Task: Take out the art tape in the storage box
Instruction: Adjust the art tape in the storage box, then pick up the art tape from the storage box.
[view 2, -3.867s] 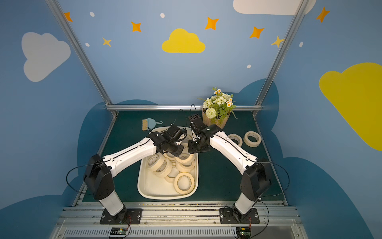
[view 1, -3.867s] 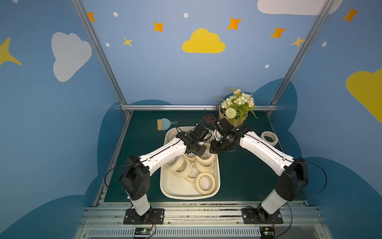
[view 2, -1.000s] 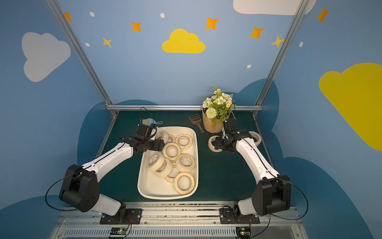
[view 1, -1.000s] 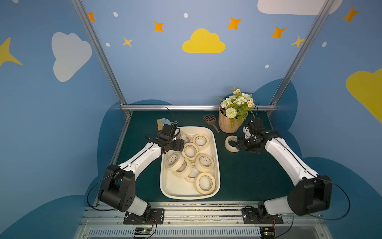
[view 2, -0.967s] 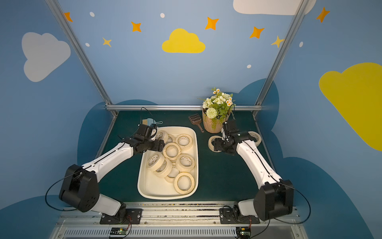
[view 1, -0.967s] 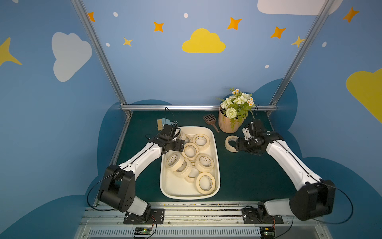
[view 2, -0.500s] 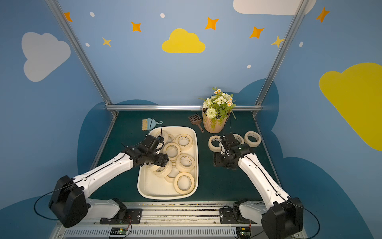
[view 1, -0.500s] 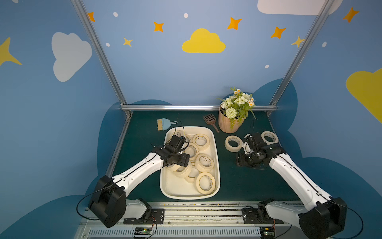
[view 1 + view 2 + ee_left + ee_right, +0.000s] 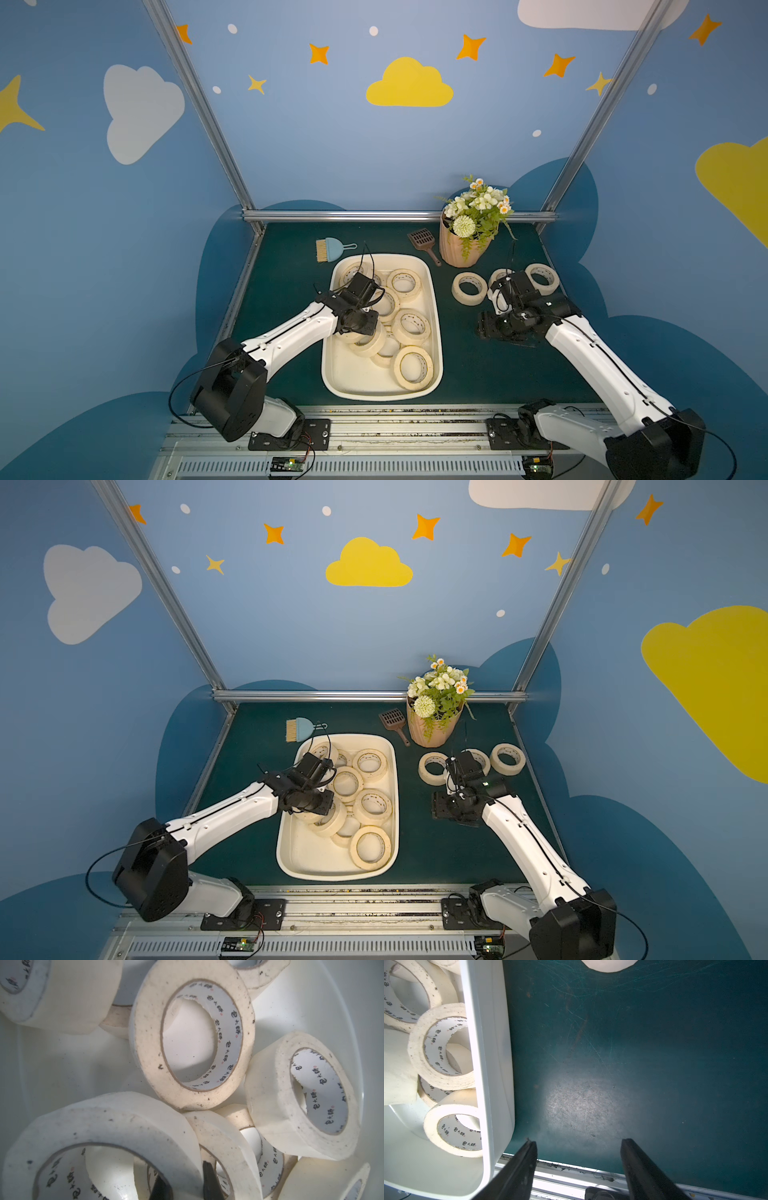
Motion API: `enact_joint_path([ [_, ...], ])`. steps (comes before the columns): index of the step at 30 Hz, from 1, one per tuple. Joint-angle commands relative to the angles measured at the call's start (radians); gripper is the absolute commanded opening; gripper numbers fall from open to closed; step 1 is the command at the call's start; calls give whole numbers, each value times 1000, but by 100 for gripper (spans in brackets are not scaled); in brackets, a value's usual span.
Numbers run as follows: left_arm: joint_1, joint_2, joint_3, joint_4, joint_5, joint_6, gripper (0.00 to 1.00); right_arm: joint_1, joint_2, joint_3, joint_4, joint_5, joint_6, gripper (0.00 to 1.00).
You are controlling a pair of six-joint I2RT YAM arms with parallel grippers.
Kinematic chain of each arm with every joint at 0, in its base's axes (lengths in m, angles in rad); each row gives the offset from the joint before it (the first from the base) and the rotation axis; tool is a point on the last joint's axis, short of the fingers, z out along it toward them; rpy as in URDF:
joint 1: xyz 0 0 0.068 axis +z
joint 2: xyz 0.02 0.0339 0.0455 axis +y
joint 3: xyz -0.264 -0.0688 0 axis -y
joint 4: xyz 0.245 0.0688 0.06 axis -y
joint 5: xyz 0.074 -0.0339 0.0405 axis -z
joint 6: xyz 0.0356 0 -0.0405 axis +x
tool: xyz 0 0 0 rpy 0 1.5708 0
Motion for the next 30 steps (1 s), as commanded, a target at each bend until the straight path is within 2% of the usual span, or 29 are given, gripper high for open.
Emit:
enact_joint_path([
  [1,-60,40,126,-37,-24,28,8,3,-16,4,-30,20,-16,69],
  [10,-125,323,377,4,-22,82,10,2,2,10,-34,31,-10,68],
  [12,-125,382,406,0,-61,81,15,1,0,9,-38,34,-9,68],
  [14,-124,408,409,9,-88,84,34,1,-4,10,-41,33,-12,68],
  [16,-124,404,408,2,-89,85,63,2,-8,11,-44,31,-17,68],
  [18,-126,359,392,8,-92,86,81,3,-7,11,-40,20,-19,68],
  [20,-130,295,377,9,-103,87,90,3,1,8,-31,6,-16,68],
  [26,-87,120,335,-8,-161,103,90,6,20,-10,8,-24,-7,68],
  [30,14,78,261,67,-117,101,88,9,12,-12,4,-19,-8,68],
])
